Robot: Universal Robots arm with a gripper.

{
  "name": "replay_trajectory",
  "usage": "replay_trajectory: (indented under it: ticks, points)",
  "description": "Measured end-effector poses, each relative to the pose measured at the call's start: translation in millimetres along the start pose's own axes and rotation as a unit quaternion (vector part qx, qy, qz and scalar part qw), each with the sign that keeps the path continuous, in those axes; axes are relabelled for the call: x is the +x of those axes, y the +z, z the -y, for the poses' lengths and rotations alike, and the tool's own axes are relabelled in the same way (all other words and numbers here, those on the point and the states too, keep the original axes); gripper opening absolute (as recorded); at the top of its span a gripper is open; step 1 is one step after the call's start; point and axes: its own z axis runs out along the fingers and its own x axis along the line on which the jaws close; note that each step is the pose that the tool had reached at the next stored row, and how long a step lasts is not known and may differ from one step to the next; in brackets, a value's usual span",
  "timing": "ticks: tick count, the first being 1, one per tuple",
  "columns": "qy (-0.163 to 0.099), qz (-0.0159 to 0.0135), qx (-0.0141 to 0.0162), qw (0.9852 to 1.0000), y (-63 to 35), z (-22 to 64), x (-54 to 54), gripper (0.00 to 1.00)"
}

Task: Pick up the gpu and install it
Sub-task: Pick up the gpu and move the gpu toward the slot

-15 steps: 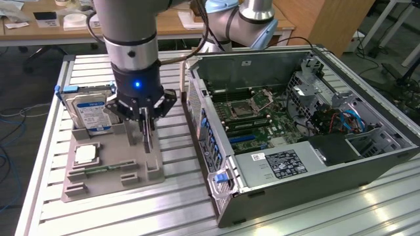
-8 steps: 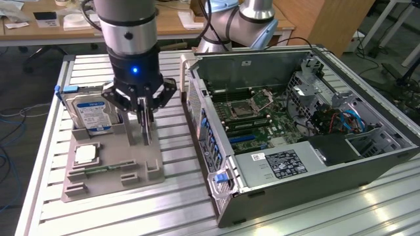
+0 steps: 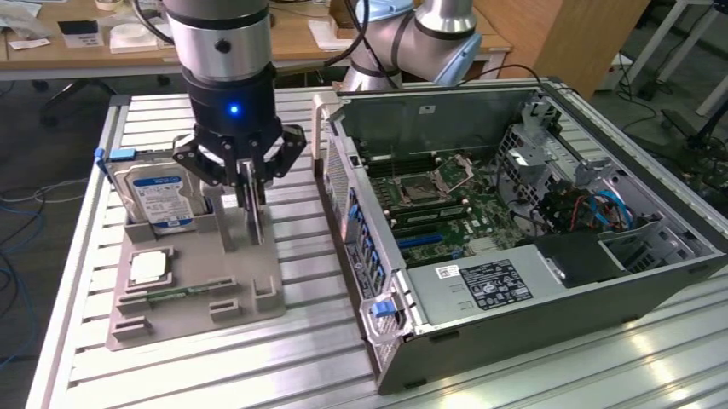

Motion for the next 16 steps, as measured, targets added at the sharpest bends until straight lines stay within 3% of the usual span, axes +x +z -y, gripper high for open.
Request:
replay_trajectory:
  ticks: [4,16]
  points:
    - [0.0,0.0,-0.0002,1.0,-13.2,-0.5,-0.1,0.28]
    - [0.0,0.0,-0.0006,1.0,-67.7,-2.4,-0.8,0.28]
